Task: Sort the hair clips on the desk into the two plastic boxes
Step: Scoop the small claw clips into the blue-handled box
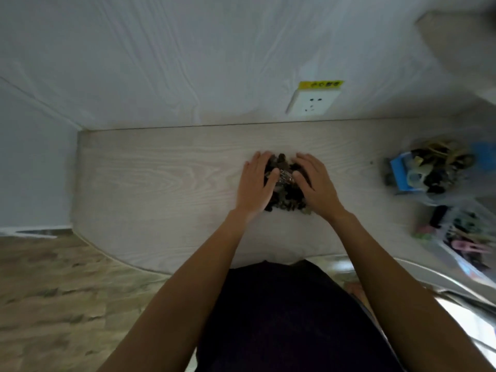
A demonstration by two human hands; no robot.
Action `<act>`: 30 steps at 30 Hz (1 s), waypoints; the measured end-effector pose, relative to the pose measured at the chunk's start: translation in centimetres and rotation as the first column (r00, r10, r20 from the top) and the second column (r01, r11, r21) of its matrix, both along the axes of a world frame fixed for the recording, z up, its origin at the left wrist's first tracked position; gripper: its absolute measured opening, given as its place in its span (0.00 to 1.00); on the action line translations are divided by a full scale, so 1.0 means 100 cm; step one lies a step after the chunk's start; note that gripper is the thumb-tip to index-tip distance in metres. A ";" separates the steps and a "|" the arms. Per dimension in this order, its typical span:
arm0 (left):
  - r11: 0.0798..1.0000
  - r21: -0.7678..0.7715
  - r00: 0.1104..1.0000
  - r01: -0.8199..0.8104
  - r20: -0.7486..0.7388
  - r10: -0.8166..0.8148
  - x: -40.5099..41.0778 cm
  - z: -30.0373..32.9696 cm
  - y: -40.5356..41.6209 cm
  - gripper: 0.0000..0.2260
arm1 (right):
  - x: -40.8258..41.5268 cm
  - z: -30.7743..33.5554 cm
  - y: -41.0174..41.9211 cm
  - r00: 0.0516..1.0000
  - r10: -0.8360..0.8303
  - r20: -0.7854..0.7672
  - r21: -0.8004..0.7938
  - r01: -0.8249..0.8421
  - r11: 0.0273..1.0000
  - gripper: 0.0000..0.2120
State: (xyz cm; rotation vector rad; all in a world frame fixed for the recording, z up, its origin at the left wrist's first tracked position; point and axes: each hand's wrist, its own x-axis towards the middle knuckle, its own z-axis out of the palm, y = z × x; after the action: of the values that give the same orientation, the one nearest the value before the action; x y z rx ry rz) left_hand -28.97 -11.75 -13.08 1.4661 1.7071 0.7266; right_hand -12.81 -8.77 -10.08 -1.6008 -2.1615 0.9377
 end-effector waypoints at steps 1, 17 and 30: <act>1.000 -0.025 0.999 -0.002 0.038 0.003 0.002 0.003 -0.002 0.22 | 0.011 0.004 -0.006 0.999 -0.033 -0.006 0.000 0.033 0.999 0.21; 0.994 -0.024 0.959 -0.102 -0.269 0.092 0.016 0.014 -0.080 0.35 | 0.024 -0.004 -0.072 0.977 -0.114 0.181 -0.112 0.136 0.984 0.34; 0.997 -0.078 0.996 0.021 -0.085 -0.027 0.032 0.021 -0.059 0.28 | 0.027 0.002 -0.067 0.986 -0.156 -0.056 -0.159 0.146 0.976 0.22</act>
State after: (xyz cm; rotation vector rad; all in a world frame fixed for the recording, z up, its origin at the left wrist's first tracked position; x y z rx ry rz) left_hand -25.75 -17.68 -10.97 1.4809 1.7596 0.5856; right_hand -10.09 -15.49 -9.92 -1.7495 -1.9322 1.1178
